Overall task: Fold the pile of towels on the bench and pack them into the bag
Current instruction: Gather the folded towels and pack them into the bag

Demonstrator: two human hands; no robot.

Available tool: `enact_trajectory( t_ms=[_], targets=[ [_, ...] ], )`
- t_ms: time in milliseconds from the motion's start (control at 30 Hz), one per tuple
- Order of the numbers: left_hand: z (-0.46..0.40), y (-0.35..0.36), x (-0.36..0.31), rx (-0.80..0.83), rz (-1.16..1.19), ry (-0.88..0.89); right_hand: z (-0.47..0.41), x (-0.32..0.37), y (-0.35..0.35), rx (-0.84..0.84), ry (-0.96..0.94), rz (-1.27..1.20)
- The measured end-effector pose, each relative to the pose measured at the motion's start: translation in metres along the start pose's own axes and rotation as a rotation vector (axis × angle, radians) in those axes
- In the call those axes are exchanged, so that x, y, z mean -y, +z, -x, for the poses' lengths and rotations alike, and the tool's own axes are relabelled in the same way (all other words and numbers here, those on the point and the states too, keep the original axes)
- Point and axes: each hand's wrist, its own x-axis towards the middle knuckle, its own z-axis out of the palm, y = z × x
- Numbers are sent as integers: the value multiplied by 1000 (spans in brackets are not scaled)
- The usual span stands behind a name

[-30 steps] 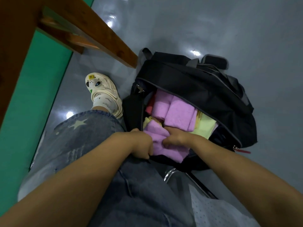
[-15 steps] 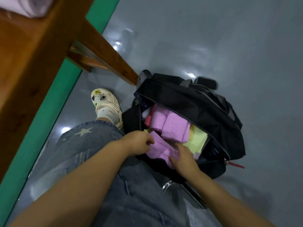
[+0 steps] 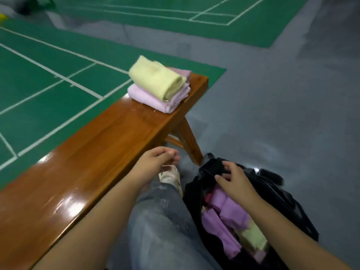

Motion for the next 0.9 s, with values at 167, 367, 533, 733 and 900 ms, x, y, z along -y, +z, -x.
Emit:
enact_trajectory(
  t_ms=[167, 367, 533, 733, 900],
  targets=[
    [-2, -40, -48, -139, 484, -56, -36, 90, -16, -100, -164, 46],
    [-53, -55, -81, -230, 777, -141, -98, 184, -12, -89, -207, -169],
    [-109, -58, -102, -297, 827, -178, -166, 215, 10, -67, -35, -497],
    [-163, -62, -115, -344, 740, -198, -211, 208, 27, -38, -11, -543],
    [-187, -62, -120, -299, 572, -238, -216, 207, 34, -40, -30, -554]
  ],
)
